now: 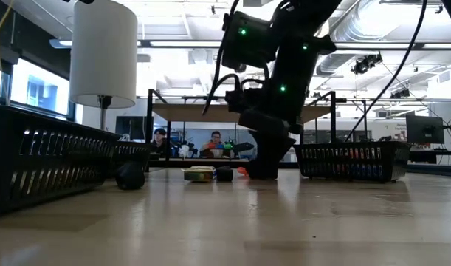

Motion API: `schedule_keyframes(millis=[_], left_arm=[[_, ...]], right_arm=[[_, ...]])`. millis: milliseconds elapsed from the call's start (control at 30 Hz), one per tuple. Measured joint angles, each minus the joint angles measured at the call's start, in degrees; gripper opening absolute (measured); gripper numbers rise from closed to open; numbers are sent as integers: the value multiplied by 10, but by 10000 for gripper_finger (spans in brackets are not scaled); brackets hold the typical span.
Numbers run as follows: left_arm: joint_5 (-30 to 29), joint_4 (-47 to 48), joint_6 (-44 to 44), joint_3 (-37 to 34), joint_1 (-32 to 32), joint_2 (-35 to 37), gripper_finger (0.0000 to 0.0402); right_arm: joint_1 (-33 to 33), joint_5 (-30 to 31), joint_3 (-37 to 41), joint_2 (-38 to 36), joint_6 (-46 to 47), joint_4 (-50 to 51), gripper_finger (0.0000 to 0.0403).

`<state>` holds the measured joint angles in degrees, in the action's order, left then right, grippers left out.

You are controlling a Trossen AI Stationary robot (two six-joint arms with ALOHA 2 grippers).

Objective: Pick & Place Office Desk Supplies
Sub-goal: Put the top right black rubber band into the top left black bin

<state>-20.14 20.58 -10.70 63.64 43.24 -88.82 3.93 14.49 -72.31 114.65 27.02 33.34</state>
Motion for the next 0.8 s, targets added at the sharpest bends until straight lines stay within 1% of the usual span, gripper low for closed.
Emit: schedule_keyframes(millis=[67,133,267,400,467,567,700,800], left_arm=[[0,0,0,0,0,0,172],[0,0,0,0,0,0,172],[0,0,0,0,0,0,172],[-1,-5,-52,0,0,-2,172],[-2,-4,-60,0,0,-2,172],[-13,-7,-39,0,0,-2,172],[-23,-19,16,0,-5,-2,172],[-27,-36,69,0,-14,-2,172]], right_arm=[[10,12,1,-3,-16,0,9],[20,29,0,-7,-18,4,5],[46,41,-13,-32,-15,14,3],[92,60,-31,-66,13,24,3],[124,72,-33,-74,30,0,3],[185,86,-33,-78,34,-43,3],[255,84,-33,-77,61,-126,3],[291,94,-33,-75,58,-194,3]])
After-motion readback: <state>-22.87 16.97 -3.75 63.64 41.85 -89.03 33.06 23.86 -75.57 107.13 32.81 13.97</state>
